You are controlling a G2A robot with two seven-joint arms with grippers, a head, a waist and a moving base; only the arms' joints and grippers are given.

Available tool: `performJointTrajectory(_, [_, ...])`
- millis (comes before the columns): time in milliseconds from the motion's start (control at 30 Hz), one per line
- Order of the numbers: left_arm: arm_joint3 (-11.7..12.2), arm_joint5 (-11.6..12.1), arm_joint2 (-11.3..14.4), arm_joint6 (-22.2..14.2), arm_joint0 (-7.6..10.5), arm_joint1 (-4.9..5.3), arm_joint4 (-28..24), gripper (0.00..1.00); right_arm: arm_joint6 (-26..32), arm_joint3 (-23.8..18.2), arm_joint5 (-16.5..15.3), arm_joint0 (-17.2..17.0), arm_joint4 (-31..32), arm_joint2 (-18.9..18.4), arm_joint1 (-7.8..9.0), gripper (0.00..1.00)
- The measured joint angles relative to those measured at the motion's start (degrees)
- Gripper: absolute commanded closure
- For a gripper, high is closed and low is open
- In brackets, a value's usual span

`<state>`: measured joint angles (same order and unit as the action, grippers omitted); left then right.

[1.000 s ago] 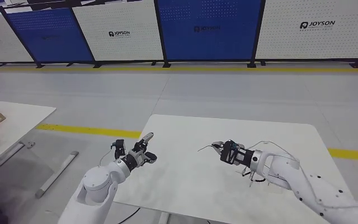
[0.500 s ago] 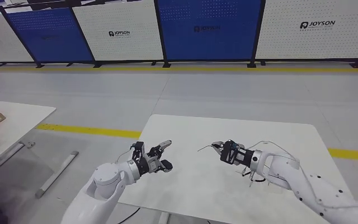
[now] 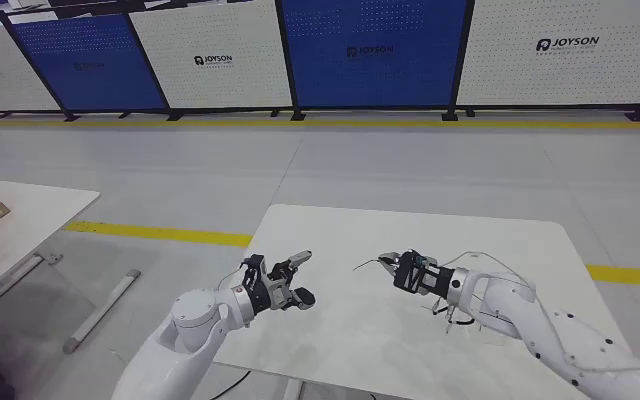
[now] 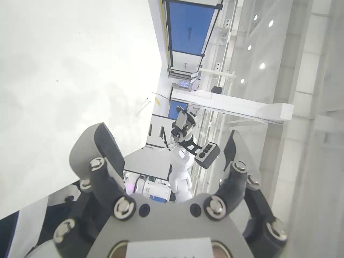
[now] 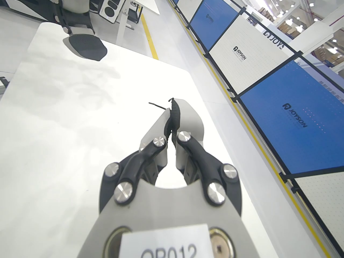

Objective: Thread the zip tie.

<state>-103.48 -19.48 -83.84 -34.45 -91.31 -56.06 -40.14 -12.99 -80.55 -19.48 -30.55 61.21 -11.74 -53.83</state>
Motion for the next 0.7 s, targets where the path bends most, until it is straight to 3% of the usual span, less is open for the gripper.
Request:
performJointTrajectory(133, [2.44, 0.00, 4.98, -8.49, 2.47, 2.25, -5.94, 0.00, 0.00, 0.00, 0.00, 0.00, 0.00, 0.00, 0.00, 1.00])
performJointTrajectory(200, [3.40, 0.00, 5.70, -10.18, 3.23, 2.70, -7.09, 0.00, 0.00, 0.00, 0.00, 0.00, 0.00, 0.00, 0.00, 1.00])
performJointTrajectory(467, [3.41, 0.02, 5.72, -8.31, 3.12, 2.53, -7.27, 0.00, 0.00, 0.00, 0.00, 0.00, 0.00, 0.00, 0.00, 1.00])
performJointTrajectory(600, [3.97, 0.01, 6.85, -2.43, 4.72, 2.09, -11.87, 0.00, 1.86, -2.12, 0.17, -0.47, 3.53, -0.63, -0.28, 1.00])
performJointTrajectory(700, [4.37, 0.00, 8.24, -0.08, 6.17, 2.26, -13.56, 0.00, 4.27, -3.95, 0.03, -0.70, 7.12, -1.29, -0.70, 1.00])
